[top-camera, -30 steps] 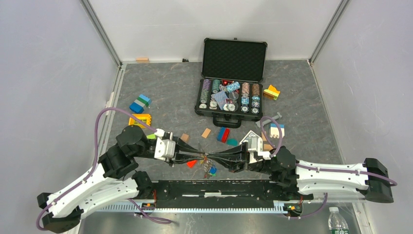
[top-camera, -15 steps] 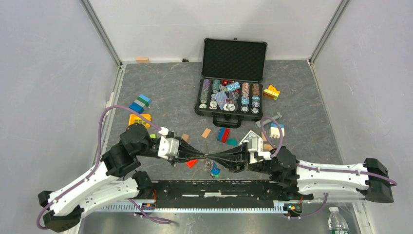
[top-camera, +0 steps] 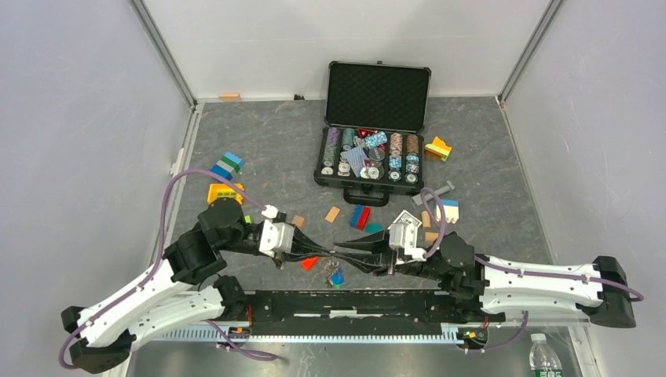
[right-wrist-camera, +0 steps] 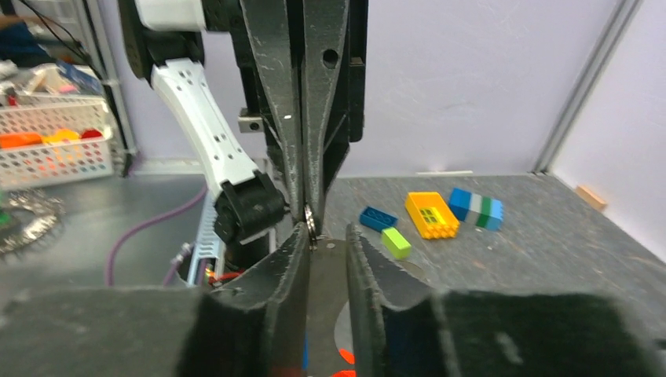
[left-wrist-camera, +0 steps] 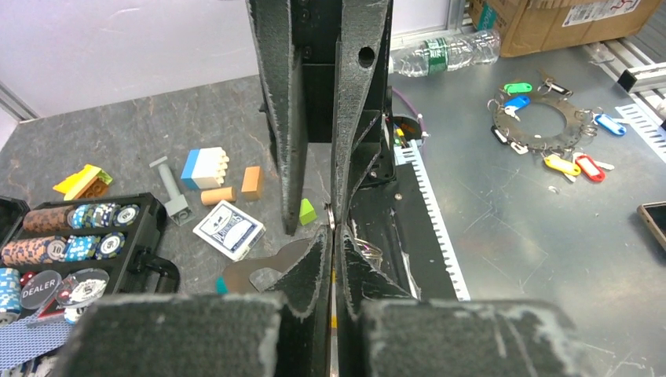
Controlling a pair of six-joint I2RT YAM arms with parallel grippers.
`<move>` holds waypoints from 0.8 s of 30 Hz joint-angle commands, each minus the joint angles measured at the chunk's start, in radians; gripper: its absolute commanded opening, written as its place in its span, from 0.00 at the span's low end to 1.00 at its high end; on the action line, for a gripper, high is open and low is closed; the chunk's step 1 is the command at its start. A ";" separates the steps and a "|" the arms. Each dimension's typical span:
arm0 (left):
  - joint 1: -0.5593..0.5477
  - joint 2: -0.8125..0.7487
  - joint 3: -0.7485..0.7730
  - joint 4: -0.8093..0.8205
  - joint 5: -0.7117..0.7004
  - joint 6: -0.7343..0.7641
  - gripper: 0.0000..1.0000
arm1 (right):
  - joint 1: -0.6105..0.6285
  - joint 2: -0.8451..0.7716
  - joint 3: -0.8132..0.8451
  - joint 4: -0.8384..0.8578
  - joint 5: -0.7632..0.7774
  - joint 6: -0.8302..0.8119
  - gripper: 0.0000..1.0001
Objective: Remove the keys from the keyring
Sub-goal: Remove the key from the keyring.
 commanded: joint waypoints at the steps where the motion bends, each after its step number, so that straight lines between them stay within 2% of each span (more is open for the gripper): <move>1: -0.002 0.028 0.086 -0.086 0.006 0.084 0.02 | -0.002 -0.021 0.124 -0.194 0.077 -0.098 0.32; 5: -0.002 0.063 0.147 -0.192 0.002 0.157 0.02 | -0.002 0.014 0.257 -0.405 0.073 -0.155 0.37; 9: -0.003 0.091 0.197 -0.287 -0.016 0.227 0.02 | -0.002 0.106 0.422 -0.653 0.034 -0.197 0.36; 12: -0.003 0.118 0.245 -0.364 -0.030 0.281 0.02 | -0.002 0.158 0.513 -0.775 0.012 -0.212 0.34; 20: -0.003 0.162 0.306 -0.450 -0.035 0.348 0.02 | -0.002 0.204 0.569 -0.818 -0.019 -0.210 0.26; 24: -0.003 0.161 0.308 -0.451 -0.026 0.351 0.02 | -0.002 0.217 0.566 -0.814 -0.024 -0.206 0.16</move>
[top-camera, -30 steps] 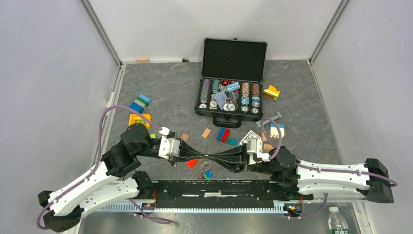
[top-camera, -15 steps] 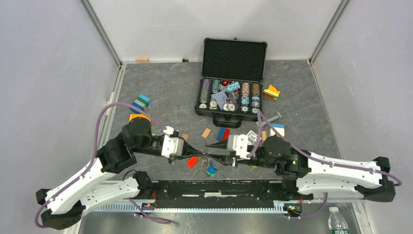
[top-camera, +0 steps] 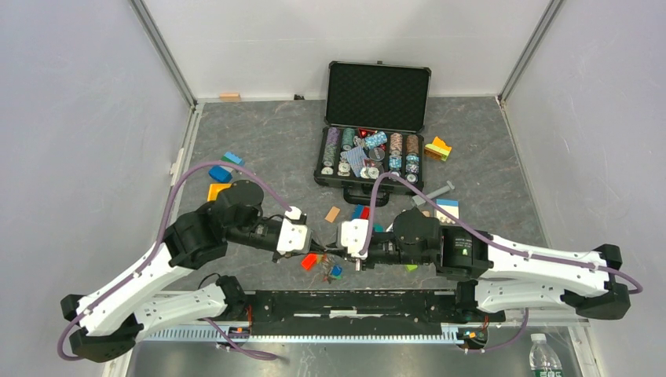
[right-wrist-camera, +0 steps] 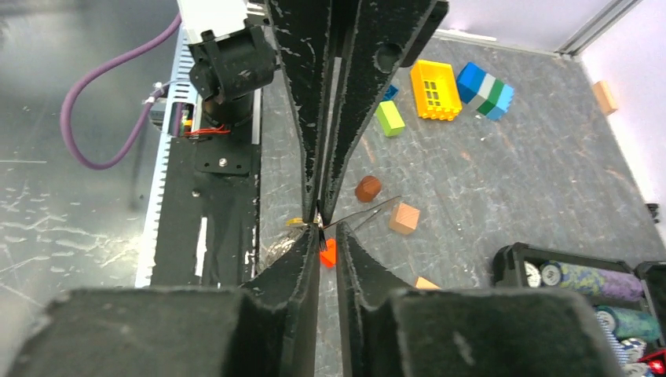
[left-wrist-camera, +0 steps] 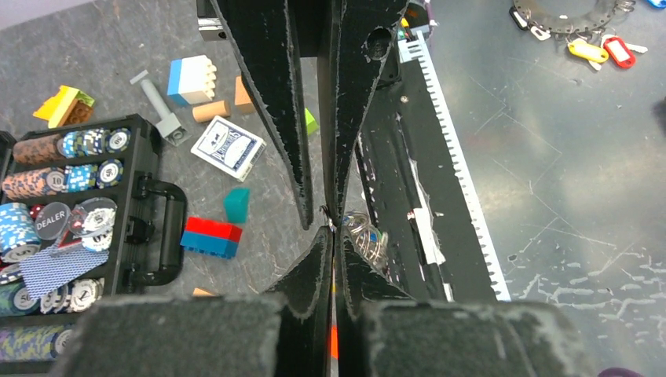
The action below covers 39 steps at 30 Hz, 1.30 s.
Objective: Remove the keys from the keyring
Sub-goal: Remove the key from the keyring.
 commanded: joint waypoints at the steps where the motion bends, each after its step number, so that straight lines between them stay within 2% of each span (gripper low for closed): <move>1: -0.005 -0.002 0.044 0.031 0.030 0.052 0.02 | -0.002 0.016 0.045 0.045 -0.017 -0.006 0.15; 5: -0.005 -0.005 0.044 0.032 0.034 0.057 0.02 | -0.002 0.017 0.034 0.060 -0.012 -0.006 0.00; 10: -0.005 -0.024 0.020 0.073 0.021 0.034 0.03 | -0.002 -0.062 -0.063 0.213 0.015 -0.002 0.00; 12: -0.005 -0.049 -0.005 0.113 0.008 0.010 0.06 | -0.002 -0.075 -0.065 0.224 0.013 -0.002 0.00; 13: -0.005 -0.060 -0.019 0.134 0.004 0.005 0.10 | -0.002 -0.078 -0.059 0.223 0.014 -0.003 0.00; 17: -0.004 -0.117 -0.074 0.234 -0.032 -0.046 0.37 | -0.002 -0.083 -0.045 0.213 0.022 -0.015 0.00; 20: -0.005 -0.167 -0.114 0.298 -0.063 -0.089 0.44 | -0.002 -0.092 -0.048 0.209 0.033 -0.019 0.00; 25: -0.005 -0.228 -0.180 0.395 -0.095 -0.159 0.45 | -0.002 -0.114 -0.074 0.223 0.035 -0.017 0.00; 31: -0.005 -0.273 -0.267 0.503 -0.118 -0.249 0.38 | -0.002 -0.153 -0.116 0.312 0.009 -0.021 0.00; 39: -0.005 -0.284 -0.337 0.614 -0.118 -0.323 0.35 | -0.002 -0.200 -0.174 0.406 -0.017 -0.021 0.00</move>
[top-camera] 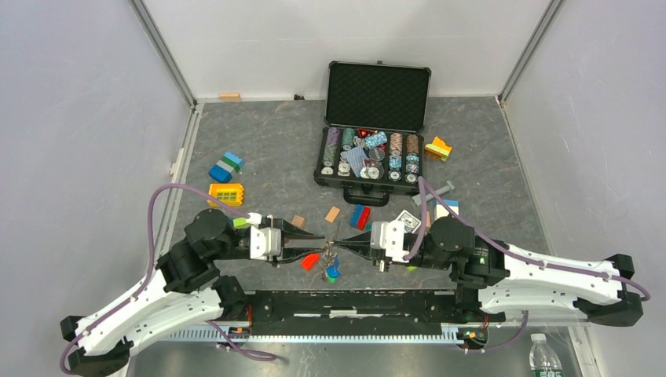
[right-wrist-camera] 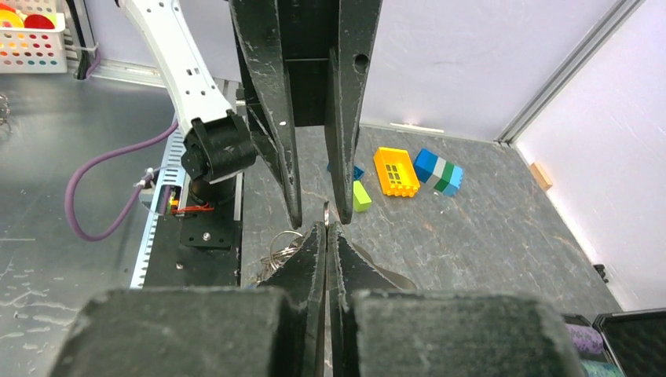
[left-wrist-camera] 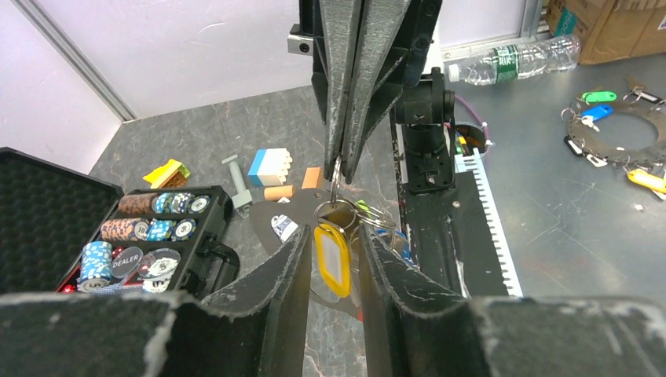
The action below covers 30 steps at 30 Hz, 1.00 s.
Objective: Remove the keys from the keyring
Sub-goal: Remove the key from the keyring.
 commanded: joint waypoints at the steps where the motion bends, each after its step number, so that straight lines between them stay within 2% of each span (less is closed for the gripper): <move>1: -0.003 -0.011 -0.017 0.123 -0.015 -0.090 0.35 | -0.002 -0.055 -0.044 0.177 -0.020 -0.002 0.00; 8: -0.002 -0.023 -0.022 0.136 -0.014 -0.103 0.35 | -0.002 -0.124 -0.238 0.471 0.004 0.067 0.00; 18: -0.002 -0.030 -0.028 0.182 0.000 -0.117 0.36 | -0.002 -0.141 -0.452 0.879 0.017 0.135 0.00; 26: -0.002 0.023 -0.031 0.232 0.057 -0.142 0.35 | -0.002 -0.121 -0.520 1.062 -0.002 0.151 0.00; 30: -0.002 0.052 -0.031 0.317 0.114 -0.169 0.34 | -0.002 -0.107 -0.542 1.129 -0.010 0.150 0.00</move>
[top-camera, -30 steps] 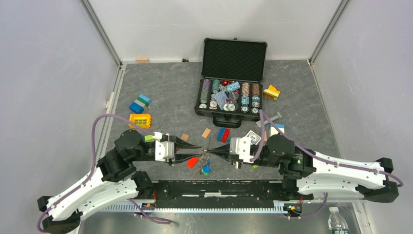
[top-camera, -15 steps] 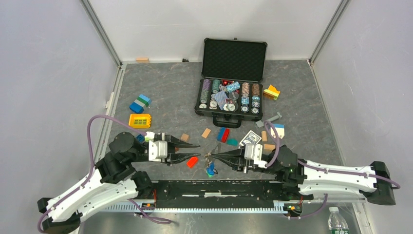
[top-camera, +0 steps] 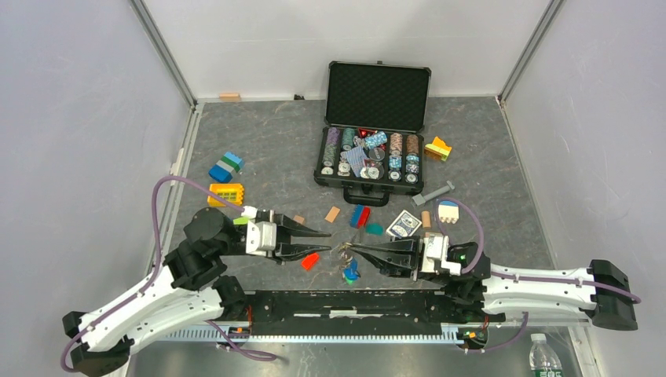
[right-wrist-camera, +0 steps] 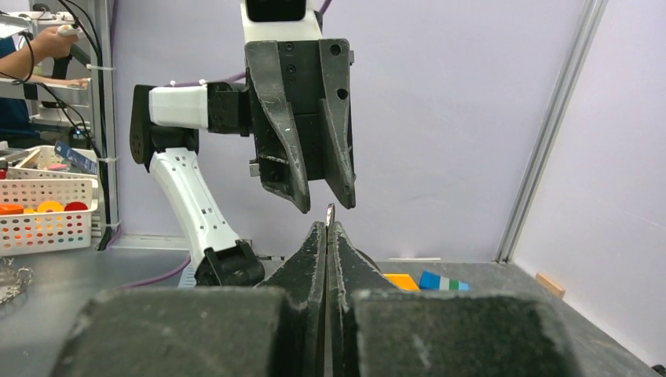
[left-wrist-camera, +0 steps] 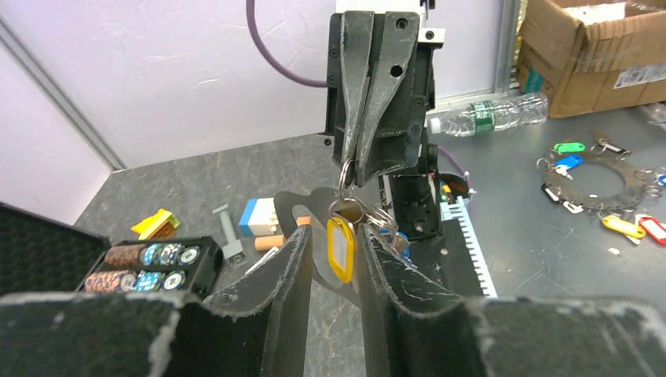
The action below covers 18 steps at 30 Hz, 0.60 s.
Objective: Remove the keys from the keyring
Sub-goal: Remove the key from the keyring.
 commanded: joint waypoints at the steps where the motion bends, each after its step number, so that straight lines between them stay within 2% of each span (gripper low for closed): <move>1: -0.002 0.032 -0.003 0.129 0.079 -0.071 0.34 | -0.002 0.012 -0.007 0.182 -0.015 0.013 0.00; 18: -0.003 0.117 0.001 0.250 0.215 -0.143 0.33 | -0.002 0.032 0.014 0.165 -0.054 0.013 0.00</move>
